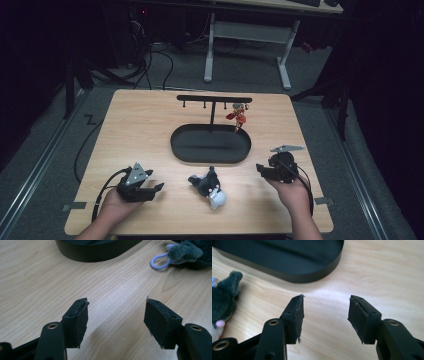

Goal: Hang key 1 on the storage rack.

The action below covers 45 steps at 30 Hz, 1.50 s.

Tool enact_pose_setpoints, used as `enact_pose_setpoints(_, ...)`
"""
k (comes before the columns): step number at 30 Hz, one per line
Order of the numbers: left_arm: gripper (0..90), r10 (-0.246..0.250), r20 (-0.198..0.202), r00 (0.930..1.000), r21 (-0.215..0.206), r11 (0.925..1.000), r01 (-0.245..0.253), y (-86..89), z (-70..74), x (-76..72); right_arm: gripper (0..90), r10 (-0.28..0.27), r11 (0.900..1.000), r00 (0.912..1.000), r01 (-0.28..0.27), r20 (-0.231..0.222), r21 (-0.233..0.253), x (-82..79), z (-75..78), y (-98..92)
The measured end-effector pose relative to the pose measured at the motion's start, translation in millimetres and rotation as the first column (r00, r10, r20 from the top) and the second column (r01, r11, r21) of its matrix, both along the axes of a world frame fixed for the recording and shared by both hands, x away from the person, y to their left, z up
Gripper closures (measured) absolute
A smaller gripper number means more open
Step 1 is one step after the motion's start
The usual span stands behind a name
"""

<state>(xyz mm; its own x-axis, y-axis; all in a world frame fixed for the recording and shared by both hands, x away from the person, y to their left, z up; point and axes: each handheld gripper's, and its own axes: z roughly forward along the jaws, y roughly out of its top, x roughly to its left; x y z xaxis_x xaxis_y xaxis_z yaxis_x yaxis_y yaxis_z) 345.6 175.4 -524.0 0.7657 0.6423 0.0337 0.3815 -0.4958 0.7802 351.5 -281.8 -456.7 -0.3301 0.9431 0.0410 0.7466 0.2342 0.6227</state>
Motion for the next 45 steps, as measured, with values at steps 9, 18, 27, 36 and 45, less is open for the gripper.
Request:
enact_pose_setpoints(9,37.1,-0.036,0.006,0.9993,-0.024,0.9991,0.036,-7.1,2.8,-6.3,43.8,-0.057,0.996,0.9863,0.046,0.154,0.076,-60.2,-45.0,-5.3)
enact_pose_setpoints(18,71.2,-0.06,0.104,0.9927,-0.095,0.993,0.07,-39.4,22.4,-24.6,47.6,-0.025,0.999,0.9662,0.013,0.257,0.049,-105.8,-50.1,-8.8)
enact_pose_setpoints(27,87.7,-0.064,0.109,0.9919,-0.103,0.9918,0.075,-96.3,22.1,-20.5,48.1,0.013,0.997,0.9733,-0.029,0.229,0.066,-104.0,-52.0,-4.3)
enact_pose_setpoints(36,88.6,-0.115,0.072,0.9907,-0.099,0.9875,0.122,-133.2,10.1,-27.3,48.9,0.033,0.995,0.9779,-0.051,0.206,0.082,-103.2,-53.4,-2.0)
enact_pose_setpoints(45,87.2,-0.202,0.062,0.9774,-0.076,0.9755,0.206,-187.6,7.3,-34.6,49.3,-0.026,0.995,0.971,0.001,0.238,0.103,-105.3,-47.1,-14.5)
